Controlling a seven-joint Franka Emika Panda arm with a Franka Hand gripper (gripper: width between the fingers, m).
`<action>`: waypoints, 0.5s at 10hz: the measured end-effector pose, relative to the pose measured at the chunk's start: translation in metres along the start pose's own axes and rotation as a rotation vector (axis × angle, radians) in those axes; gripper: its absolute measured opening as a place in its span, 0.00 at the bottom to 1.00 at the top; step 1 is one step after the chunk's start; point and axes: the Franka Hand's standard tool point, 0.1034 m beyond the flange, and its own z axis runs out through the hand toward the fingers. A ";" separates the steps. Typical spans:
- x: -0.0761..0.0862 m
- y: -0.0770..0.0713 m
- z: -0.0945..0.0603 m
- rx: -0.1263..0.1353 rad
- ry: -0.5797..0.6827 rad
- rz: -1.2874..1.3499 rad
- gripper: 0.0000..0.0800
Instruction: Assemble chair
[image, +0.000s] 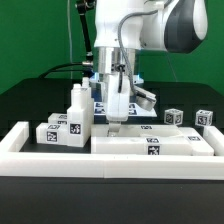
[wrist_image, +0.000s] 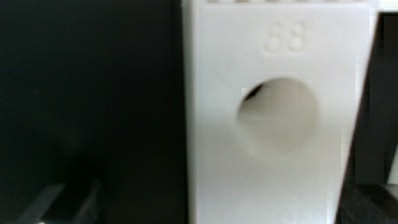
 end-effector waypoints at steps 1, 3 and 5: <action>-0.001 0.000 0.000 0.000 -0.001 -0.001 0.79; -0.004 0.000 0.000 0.000 -0.002 -0.005 0.36; -0.007 -0.001 0.000 0.000 -0.002 -0.010 0.36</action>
Offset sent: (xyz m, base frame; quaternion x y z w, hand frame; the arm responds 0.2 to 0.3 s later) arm 0.0004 0.0074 -0.0007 -0.0011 0.0006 0.0089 1.0000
